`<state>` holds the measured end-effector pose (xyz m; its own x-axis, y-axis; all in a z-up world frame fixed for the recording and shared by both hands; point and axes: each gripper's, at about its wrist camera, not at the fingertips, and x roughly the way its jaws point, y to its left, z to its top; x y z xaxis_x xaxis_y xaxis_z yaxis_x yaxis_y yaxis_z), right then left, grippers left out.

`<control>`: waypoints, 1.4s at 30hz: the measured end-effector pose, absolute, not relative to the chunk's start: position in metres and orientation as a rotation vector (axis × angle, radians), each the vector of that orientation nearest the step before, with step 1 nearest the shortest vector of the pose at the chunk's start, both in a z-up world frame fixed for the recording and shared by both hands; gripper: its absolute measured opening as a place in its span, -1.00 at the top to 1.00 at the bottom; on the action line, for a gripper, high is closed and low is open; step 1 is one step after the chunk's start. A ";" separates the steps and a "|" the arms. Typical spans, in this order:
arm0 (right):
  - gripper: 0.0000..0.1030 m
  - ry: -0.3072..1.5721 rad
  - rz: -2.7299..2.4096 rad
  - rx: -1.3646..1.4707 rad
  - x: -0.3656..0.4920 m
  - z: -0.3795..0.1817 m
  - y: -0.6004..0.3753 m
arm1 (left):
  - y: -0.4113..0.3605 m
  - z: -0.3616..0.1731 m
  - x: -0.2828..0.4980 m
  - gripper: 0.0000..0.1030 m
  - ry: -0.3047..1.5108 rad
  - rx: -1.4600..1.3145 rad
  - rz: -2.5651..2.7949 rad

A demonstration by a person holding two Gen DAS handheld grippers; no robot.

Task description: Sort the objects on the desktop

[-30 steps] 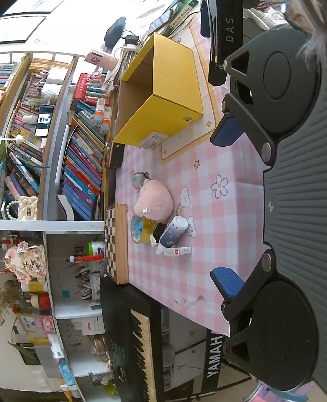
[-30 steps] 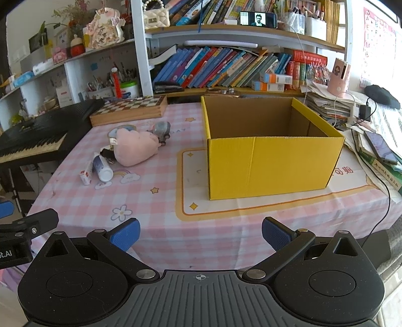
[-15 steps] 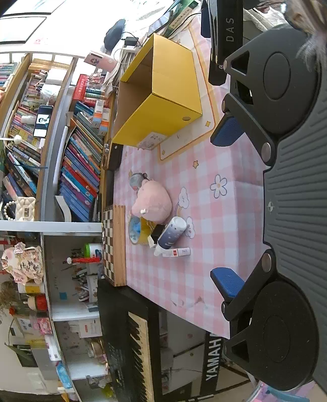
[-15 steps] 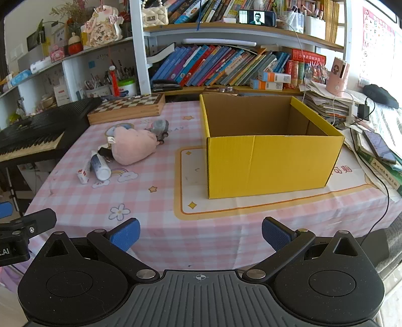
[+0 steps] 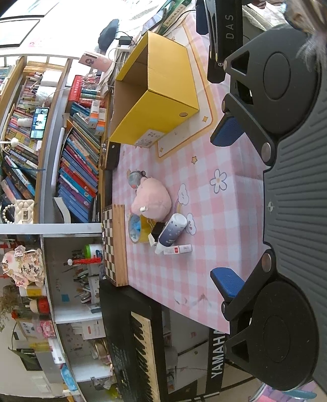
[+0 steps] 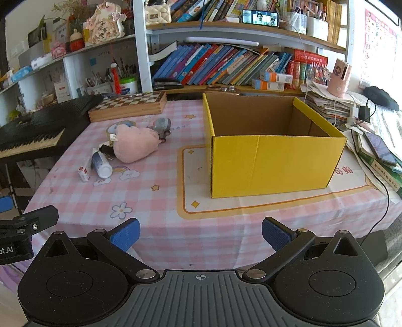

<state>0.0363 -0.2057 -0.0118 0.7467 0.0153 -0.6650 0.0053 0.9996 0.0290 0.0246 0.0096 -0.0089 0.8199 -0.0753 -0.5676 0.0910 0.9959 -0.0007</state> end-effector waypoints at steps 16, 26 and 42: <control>-1.00 0.743 0.033 0.013 0.041 -0.013 -0.186 | 0.026 -0.011 0.028 -1.00 0.629 0.034 -0.064; -0.98 0.730 0.155 -0.011 0.048 -0.013 -0.164 | 0.046 -0.016 0.027 -1.00 0.652 0.003 0.009; -0.84 0.715 0.313 -0.068 0.102 -0.016 -0.137 | 0.063 -0.024 0.068 -1.00 0.688 -0.034 0.116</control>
<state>0.1025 -0.1368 -0.0162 0.7107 0.2594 -0.6539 -0.3053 0.9512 0.0455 0.0678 0.0629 -0.0239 0.7665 0.0956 -0.6351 -0.1180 0.9930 0.0071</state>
